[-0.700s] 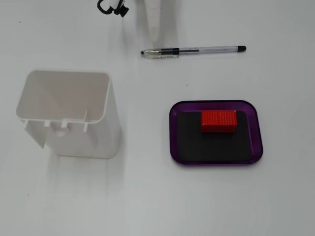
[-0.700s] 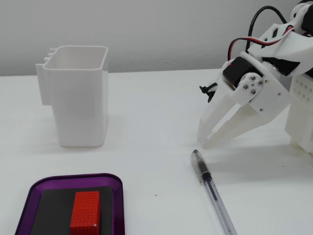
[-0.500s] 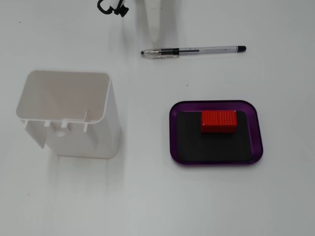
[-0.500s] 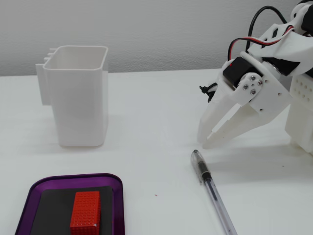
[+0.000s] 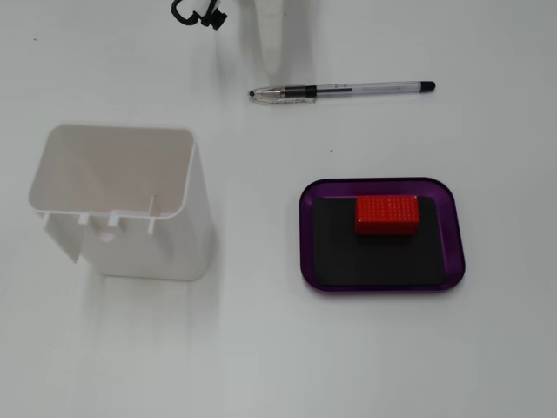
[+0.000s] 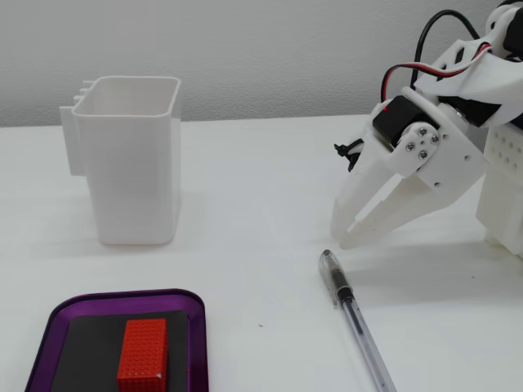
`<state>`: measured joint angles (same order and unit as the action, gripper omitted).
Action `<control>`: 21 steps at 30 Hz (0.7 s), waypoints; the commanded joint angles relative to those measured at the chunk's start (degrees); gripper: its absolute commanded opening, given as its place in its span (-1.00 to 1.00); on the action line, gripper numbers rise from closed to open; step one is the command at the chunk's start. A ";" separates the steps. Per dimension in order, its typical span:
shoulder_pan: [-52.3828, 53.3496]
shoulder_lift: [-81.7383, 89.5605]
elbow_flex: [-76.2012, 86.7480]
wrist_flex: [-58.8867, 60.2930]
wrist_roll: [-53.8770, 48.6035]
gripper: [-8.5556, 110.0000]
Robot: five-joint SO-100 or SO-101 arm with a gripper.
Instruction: Remove the cube from the box.
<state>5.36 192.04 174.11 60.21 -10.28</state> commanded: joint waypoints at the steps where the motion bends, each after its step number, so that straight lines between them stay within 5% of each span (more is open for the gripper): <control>1: -0.62 -0.79 -9.49 1.67 -0.88 -0.85; 9: -9.93 -42.01 -35.33 2.11 -5.19 -0.82; 15: -16.00 -76.38 -60.29 4.22 6.59 -0.70; 21: -18.46 -98.88 -80.16 11.34 7.91 -0.51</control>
<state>-12.66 100.81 104.24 68.91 -3.16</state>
